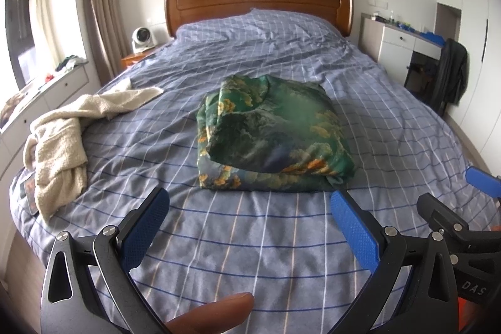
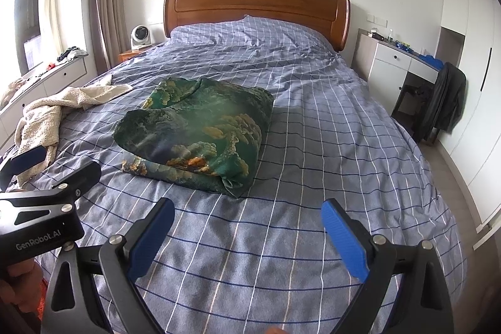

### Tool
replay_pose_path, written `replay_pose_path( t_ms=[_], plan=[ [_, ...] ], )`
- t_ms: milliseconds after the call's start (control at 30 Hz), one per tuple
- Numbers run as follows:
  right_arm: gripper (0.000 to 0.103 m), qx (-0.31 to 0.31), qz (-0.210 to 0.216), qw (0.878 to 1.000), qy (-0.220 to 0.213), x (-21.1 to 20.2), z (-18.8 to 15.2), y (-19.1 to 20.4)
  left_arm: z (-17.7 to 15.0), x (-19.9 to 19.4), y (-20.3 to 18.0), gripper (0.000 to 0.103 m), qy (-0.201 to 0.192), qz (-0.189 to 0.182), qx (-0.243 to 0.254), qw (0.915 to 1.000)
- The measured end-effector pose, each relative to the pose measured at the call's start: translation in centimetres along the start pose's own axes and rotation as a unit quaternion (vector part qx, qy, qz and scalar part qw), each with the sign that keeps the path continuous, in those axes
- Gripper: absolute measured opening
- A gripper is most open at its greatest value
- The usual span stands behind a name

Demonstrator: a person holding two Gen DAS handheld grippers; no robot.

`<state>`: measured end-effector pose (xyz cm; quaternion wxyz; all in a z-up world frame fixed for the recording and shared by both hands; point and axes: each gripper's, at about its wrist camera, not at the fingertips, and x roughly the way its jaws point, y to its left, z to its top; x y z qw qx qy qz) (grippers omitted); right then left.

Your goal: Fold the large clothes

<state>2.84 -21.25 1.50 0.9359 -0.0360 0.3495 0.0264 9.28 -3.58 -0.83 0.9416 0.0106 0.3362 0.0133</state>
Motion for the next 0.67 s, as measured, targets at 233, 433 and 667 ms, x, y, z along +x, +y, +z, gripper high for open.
replay_pose_path(
  t_ms=[233,433,667],
  plan=[
    [0.096,0.001,-0.006,1.000,0.008,0.10,-0.22,-0.28,0.05,0.01,-0.07,0.103,0.002,-0.002,-0.003,1.0000],
    [0.096,0.005,-0.007,1.000,0.011,0.25,-0.30,-0.57,0.12,-0.01,0.02,0.102,0.003,-0.009,-0.009,0.9999],
    [0.096,0.002,-0.008,1.000,0.014,0.44,-0.53,-0.49,0.04,-0.29,0.29,0.103,-0.005,-0.016,-0.022,0.9996]
  ],
)
